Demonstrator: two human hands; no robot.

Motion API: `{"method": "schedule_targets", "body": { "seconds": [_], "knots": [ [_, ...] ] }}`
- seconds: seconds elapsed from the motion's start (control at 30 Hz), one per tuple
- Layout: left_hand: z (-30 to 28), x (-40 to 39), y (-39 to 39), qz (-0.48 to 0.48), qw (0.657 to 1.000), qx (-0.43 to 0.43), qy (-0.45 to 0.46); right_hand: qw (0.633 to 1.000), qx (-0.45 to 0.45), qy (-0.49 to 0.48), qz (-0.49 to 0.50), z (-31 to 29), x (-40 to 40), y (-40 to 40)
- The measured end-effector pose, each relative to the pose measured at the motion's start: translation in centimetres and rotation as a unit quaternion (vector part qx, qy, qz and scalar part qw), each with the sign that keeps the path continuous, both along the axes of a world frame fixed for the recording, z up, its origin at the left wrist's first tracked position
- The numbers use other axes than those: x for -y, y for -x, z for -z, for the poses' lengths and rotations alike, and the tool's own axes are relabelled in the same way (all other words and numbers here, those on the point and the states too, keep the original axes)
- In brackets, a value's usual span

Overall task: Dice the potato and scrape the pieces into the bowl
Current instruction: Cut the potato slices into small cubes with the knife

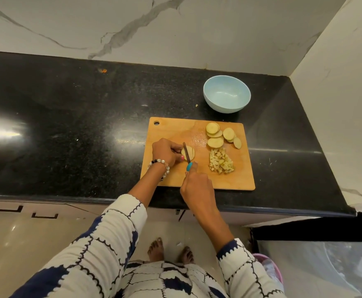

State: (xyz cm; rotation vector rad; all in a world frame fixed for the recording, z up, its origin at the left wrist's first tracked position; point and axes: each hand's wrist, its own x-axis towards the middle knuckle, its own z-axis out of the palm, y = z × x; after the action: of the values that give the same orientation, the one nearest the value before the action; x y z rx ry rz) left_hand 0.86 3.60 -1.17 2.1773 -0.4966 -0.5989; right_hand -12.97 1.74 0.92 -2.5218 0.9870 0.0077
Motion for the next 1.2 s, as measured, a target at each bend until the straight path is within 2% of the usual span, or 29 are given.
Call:
{"method": "schedule_targets", "body": {
  "seconds": [0.23, 0.43, 0.53, 0.73, 0.87, 0.97, 1.07, 1.2],
  "knots": [
    [0.2, 0.3, 0.2, -0.005, 1.0, 0.021, -0.012, 0.999, -0.041, 0.019, -0.02, -0.3, -0.8, -0.3],
    [0.1, 0.3, 0.5, -0.018, 0.999, 0.034, -0.012, 0.993, -0.101, -0.041, -0.034, -1.3, -2.2, 3.0],
    [0.1, 0.4, 0.6, -0.02, 0.999, 0.037, -0.02, 0.995, -0.084, -0.047, -0.038, -1.9, -2.0, 4.4],
    [0.1, 0.9, 1.6, -0.046, 0.996, 0.052, -0.05, 0.999, 0.004, -0.032, 0.034, -2.2, 1.0, 4.8],
    [0.2, 3.1, 3.5, -0.029, 0.982, 0.119, -0.141, 0.996, 0.028, -0.043, 0.071, -2.0, 1.9, 4.6],
    [0.4, 3.8, 4.2, -0.041, 0.976, 0.141, -0.163, 0.994, 0.038, -0.059, 0.082, -1.7, 1.8, 4.7],
    [0.8, 3.7, 3.5, 0.003, 0.975, 0.164, -0.149, 0.994, 0.048, -0.06, 0.081, -1.2, 1.8, 4.9],
    [0.7, 2.5, 1.2, 0.145, 0.963, 0.191, -0.123, 0.993, 0.068, -0.071, 0.07, -0.9, 1.4, 4.9]
  ]
}}
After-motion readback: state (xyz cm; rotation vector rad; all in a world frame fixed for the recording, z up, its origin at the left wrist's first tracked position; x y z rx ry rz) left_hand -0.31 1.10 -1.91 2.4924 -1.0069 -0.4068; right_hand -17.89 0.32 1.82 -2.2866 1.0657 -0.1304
